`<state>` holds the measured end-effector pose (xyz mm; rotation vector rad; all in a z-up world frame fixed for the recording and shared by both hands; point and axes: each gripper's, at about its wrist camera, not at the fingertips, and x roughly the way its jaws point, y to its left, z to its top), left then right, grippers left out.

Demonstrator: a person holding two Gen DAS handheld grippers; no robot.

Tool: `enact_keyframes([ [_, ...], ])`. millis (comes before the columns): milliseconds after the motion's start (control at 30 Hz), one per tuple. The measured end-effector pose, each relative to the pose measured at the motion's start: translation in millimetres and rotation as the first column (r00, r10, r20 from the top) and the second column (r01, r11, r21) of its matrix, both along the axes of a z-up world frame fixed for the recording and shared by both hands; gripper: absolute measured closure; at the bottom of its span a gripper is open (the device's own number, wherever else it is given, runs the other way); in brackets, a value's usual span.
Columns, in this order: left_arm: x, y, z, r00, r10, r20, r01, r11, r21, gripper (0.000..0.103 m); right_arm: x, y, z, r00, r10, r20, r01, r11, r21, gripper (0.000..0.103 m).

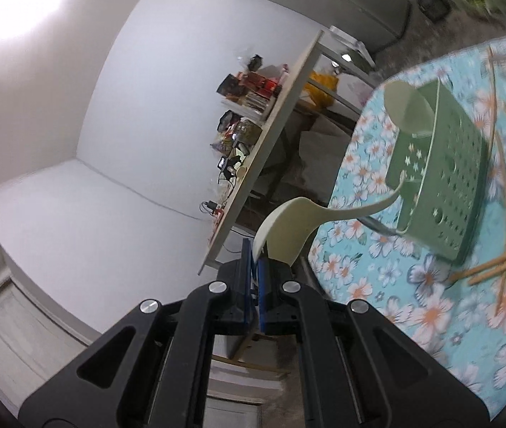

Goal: Organize utensils
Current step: 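Lift the pale green ladle with the left tool while the right tool lifts the silver spoon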

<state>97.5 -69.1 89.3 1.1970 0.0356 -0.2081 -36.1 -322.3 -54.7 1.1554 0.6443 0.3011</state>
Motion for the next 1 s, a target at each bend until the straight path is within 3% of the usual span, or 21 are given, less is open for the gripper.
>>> enact_keyframes([
  [233,15.0,-14.1,-24.2,1.000,-0.025,0.004,0.024,0.983,0.184,0.100,0.2,-8.6,-5.9,1.000,-0.013,-0.012,0.013,1.000,0.006,0.099],
  [333,20.3,-22.9,-36.3,0.999,-0.040,-0.004,0.040,0.973,0.227,0.100,3.9,-9.2,-8.4,1.000,-0.009,-0.015,0.009,1.000,0.010,0.099],
  [667,31.1,-51.8,-45.7,0.988,-0.061,-0.139,0.079,0.988,0.129,0.095,10.0,-8.4,2.7,1.000,0.003,0.018,-0.003,1.000,0.006,0.099],
  [800,31.2,-53.0,-45.9,0.984,-0.070,-0.165,0.086,0.992,0.089,0.075,14.1,-8.5,15.1,0.999,0.010,0.051,-0.011,1.000,0.012,0.099],
  [900,31.1,-49.8,-42.0,0.978,-0.076,-0.194,0.087,0.995,0.051,0.067,16.3,-7.5,24.5,0.997,0.017,0.073,-0.018,1.000,0.007,0.099],
  [1000,32.1,-43.9,-37.5,0.966,-0.076,-0.246,0.078,0.997,0.001,0.066,16.7,-5.2,32.0,0.996,0.024,0.091,-0.025,1.000,0.008,0.099],
])
